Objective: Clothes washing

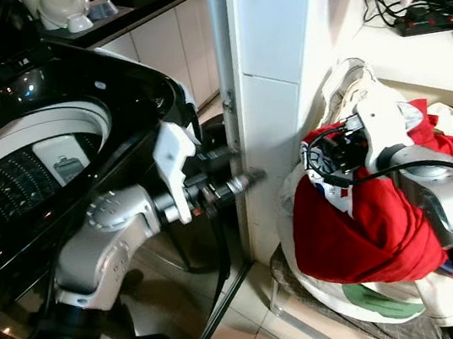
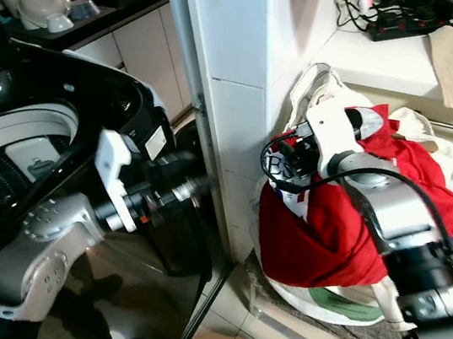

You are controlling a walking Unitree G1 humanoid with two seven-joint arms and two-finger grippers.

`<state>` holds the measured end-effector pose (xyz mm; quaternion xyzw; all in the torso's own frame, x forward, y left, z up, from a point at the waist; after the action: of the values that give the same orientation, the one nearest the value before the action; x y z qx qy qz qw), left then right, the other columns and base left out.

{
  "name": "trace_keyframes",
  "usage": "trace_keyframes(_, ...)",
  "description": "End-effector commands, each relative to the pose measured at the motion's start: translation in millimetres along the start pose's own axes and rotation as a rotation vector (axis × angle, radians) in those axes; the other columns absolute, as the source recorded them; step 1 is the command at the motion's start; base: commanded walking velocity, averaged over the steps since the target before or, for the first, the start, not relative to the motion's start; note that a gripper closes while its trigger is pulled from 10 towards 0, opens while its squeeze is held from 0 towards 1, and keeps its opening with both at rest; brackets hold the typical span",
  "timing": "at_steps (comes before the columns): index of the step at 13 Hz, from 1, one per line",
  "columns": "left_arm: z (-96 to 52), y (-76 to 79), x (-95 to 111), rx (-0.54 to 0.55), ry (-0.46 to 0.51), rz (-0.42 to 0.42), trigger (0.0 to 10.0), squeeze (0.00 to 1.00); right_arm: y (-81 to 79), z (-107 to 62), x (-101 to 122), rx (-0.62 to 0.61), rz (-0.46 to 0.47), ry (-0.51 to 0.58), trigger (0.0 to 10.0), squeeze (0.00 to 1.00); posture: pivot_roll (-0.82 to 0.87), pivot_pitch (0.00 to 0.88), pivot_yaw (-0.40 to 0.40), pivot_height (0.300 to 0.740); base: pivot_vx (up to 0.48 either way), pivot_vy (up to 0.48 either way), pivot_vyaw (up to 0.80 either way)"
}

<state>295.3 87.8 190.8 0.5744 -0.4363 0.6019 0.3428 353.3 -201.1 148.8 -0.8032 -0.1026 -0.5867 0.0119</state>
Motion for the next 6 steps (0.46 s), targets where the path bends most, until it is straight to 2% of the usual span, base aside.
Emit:
trace_keyframes(1,-1.1,5.6,4.5,-0.034,-0.01,-0.003,10.0,0.0,3.7,3.2,0.7,-0.015,0.012,-0.007,10.0,0.0,-0.05,0.0,0.05,0.74,0.0,0.0,0.0)
trace_keyframes(3,-3.6,6.8,4.7,-0.024,-0.023,0.0,10.0,0.0,-2.2,6.0,-3.2,0.045,0.06,-0.01,10.0,0.0,-0.04,0.0,0.046,0.74,0.0,0.0,0.0)
trace_keyframes(4,-3.9,7.2,4.5,-0.025,-0.026,-0.002,10.0,0.0,-2.7,6.3,-4.6,0.05,0.067,-0.014,6.0,0.0,-0.04,0.0,0.044,0.74,0.0,0.0,0.0)
trace_keyframes(5,-4.5,8.1,3.9,-0.031,-0.036,-0.009,10.0,0.0,-0.1,7.1,-7.2,0.032,0.08,-0.019,0.0,0.0,-0.04,0.0,0.043,0.74,0.0,0.0,0.0)
trace_keyframes(6,-4.9,9.0,4.4,-0.035,-0.039,-0.017,10.0,0.0,2.0,8.1,-9.1,0.02,0.084,-0.025,0.0,0.0,-0.04,0.0,0.044,0.74,0.0,0.0,0.0)
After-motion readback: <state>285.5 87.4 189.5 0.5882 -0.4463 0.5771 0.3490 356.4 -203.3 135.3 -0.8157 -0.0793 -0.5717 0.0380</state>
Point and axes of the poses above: a point about 5 cm out from each wrist's last joint towards the gripper, its own z axis pointing out of the wrist towards the gripper, its own x axis along the axis of the wrist's last joint, y = z × x, the point moved 2 cm from there along z, pointing out of the wrist towards the gripper, and after that the axes turned 7 degrees about z, right-handed, at the moved point
